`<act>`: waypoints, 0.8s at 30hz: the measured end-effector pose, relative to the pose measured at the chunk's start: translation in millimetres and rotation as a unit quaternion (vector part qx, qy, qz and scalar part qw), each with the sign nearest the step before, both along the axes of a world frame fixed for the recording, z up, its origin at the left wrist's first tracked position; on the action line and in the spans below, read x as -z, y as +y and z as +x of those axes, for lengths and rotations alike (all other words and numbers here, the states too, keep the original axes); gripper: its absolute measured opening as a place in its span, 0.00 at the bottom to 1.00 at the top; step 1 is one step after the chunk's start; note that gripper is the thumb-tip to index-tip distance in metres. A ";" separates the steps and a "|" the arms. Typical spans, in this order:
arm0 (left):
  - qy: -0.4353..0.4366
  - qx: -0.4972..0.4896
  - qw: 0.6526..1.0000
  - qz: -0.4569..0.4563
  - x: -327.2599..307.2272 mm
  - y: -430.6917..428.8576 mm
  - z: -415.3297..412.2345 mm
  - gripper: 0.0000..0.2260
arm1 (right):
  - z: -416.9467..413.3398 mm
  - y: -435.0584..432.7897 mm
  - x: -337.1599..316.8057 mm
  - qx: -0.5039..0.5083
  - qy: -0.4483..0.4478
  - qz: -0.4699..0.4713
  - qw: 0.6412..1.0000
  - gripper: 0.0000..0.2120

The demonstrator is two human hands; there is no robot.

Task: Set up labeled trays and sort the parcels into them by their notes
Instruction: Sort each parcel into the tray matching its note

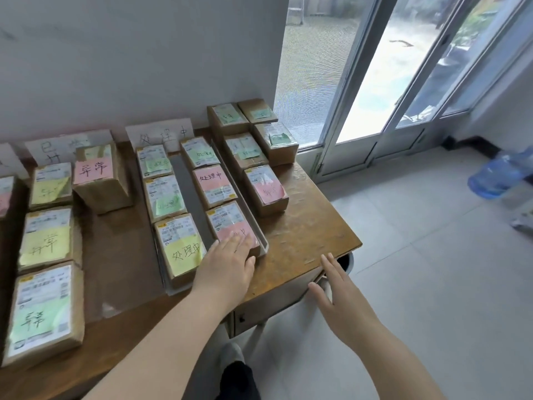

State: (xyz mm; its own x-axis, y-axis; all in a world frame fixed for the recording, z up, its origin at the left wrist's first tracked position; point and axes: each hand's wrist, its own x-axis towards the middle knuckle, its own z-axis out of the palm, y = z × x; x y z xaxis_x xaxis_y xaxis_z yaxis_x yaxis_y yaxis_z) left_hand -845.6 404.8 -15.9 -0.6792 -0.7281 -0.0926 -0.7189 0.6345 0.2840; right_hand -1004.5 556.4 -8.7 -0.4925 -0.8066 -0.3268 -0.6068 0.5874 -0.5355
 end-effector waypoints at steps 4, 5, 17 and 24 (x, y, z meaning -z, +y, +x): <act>0.036 0.004 0.999 0.038 -1.1 -40.1 -28.4 0.24 | -28.7 -34.2 -7.4 -0.002 0.001 0.006 1.000 0.30; 0.047 -0.001 0.998 0.047 -0.1 -51.3 -35.7 0.24 | -35.4 -44.0 -9.4 -0.006 0.006 0.007 1.000 0.30; 0.076 0.003 0.995 0.062 2.9 -125.6 -95.7 0.24 | -79.3 -105.0 1.8 0.038 -0.024 0.004 0.999 0.31; 0.091 -0.101 0.980 0.148 18.6 -141.5 -90.5 0.24 | -99.3 -164.7 26.1 -0.008 -0.053 0.028 0.998 0.32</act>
